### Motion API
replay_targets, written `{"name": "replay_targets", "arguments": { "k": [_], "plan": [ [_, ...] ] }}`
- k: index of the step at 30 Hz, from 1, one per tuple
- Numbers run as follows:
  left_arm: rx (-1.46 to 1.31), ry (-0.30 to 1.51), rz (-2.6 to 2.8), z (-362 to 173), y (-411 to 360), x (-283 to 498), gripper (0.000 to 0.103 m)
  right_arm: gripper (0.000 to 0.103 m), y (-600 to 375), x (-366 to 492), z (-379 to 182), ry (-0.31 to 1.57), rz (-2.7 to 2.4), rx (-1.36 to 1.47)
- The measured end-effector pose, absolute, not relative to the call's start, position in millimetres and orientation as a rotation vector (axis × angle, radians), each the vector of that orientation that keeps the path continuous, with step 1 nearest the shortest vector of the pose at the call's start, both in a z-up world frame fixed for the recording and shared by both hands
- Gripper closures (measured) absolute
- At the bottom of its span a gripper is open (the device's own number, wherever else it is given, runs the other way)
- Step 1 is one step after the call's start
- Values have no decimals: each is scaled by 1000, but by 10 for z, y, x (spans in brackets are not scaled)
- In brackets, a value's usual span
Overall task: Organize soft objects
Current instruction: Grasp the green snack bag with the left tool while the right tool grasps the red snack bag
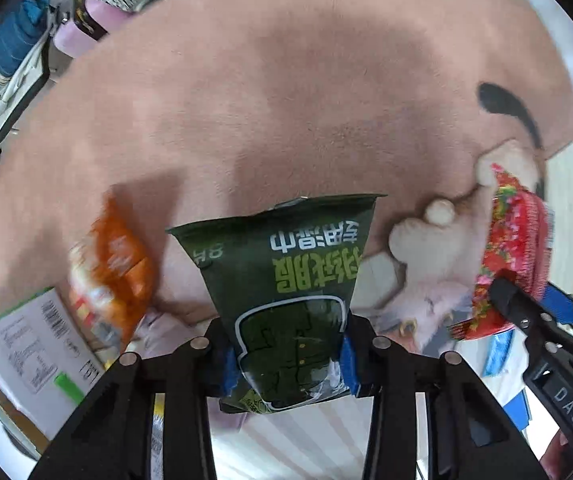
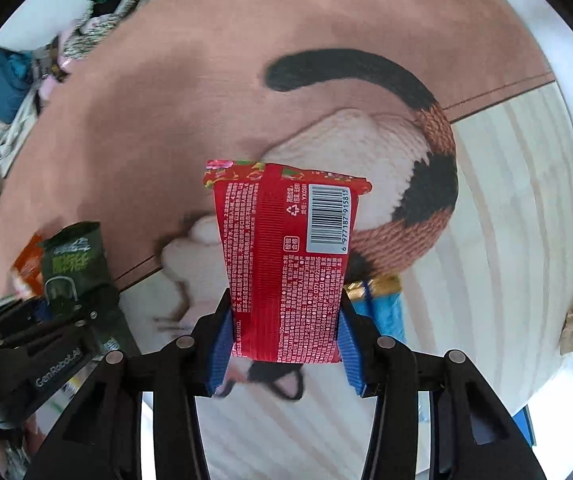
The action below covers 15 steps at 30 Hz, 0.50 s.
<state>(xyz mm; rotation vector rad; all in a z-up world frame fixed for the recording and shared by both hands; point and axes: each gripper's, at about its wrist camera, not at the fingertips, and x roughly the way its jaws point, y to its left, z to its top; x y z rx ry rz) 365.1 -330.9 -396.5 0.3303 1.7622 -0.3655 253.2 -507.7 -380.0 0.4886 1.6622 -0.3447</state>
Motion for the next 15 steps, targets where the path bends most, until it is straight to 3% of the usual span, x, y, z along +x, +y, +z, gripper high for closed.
{"name": "replay_targets", "arguments": {
  "k": [8, 15],
  "plan": [
    [153, 1549, -350, -2758, -2198, 3185, 67, 55, -4185, 2255, -2927, 1551, -163, 413],
    [51, 1503, -238, -2222, -689, 2912, 67, 55, -2683, 2242, -2357, 1506, 43, 338]
  ]
}}
